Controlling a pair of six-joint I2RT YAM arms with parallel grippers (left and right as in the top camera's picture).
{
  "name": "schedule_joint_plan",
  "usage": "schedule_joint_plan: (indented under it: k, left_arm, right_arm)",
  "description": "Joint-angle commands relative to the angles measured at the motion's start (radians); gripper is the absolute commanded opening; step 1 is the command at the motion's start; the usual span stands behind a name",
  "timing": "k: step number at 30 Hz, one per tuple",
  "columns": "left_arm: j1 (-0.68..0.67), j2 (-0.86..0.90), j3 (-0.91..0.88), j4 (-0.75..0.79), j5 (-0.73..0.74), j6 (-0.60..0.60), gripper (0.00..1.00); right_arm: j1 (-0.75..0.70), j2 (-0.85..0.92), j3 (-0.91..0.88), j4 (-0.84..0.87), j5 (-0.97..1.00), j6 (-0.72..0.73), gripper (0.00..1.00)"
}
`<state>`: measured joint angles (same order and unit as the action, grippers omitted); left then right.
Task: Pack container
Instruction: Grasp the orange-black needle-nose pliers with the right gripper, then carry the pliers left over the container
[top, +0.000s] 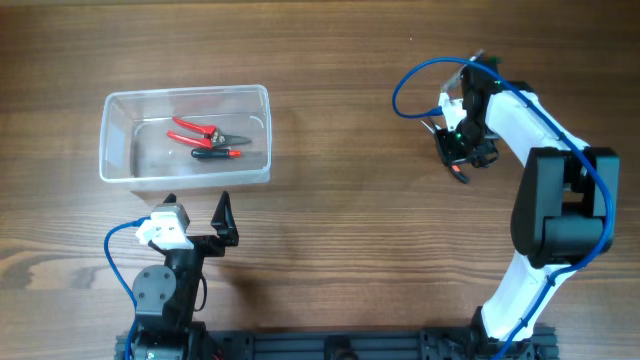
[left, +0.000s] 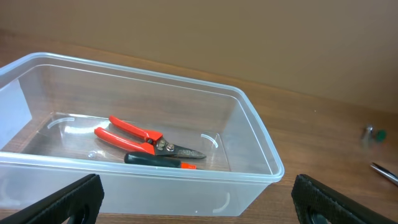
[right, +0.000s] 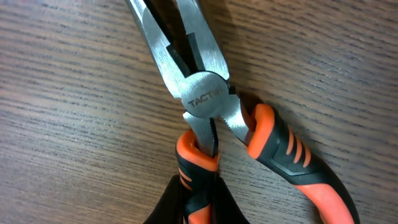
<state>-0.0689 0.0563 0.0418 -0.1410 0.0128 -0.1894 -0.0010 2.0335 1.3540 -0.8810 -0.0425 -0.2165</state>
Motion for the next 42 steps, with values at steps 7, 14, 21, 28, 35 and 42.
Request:
schedule_joint_plan:
  k: [7, 14, 21, 28, 35, 42]
  left_arm:
    - [0.006, -0.001, -0.004, -0.001, -0.003, -0.009, 1.00]
    - [0.006, -0.001, -0.004, -0.001, -0.003, -0.009, 1.00]
    - [0.006, -0.001, -0.004, -0.001, -0.003, -0.009, 1.00]
    - [0.006, -0.001, -0.004, -0.001, -0.003, -0.009, 1.00]
    - [0.006, -0.001, -0.004, -0.001, -0.003, -0.009, 1.00]
    - [0.006, -0.001, -0.004, -0.001, -0.003, -0.009, 1.00]
  right_arm:
    - [0.036, -0.167, 0.091, -0.005, -0.111, 0.056, 0.04]
    - [0.206, -0.345, 0.195, 0.103, -0.331, 0.025, 0.04]
    - [0.526, -0.348, 0.198, 0.402, -0.425, -0.145, 0.04]
    - [0.695, -0.188, 0.198, 0.592, -0.400, -0.274, 0.04]
    - [0.740, 0.040, 0.198, 0.668, -0.484, -0.273, 0.04]
    - [0.748, 0.106, 0.198, 0.681, -0.477, -0.243, 0.04]
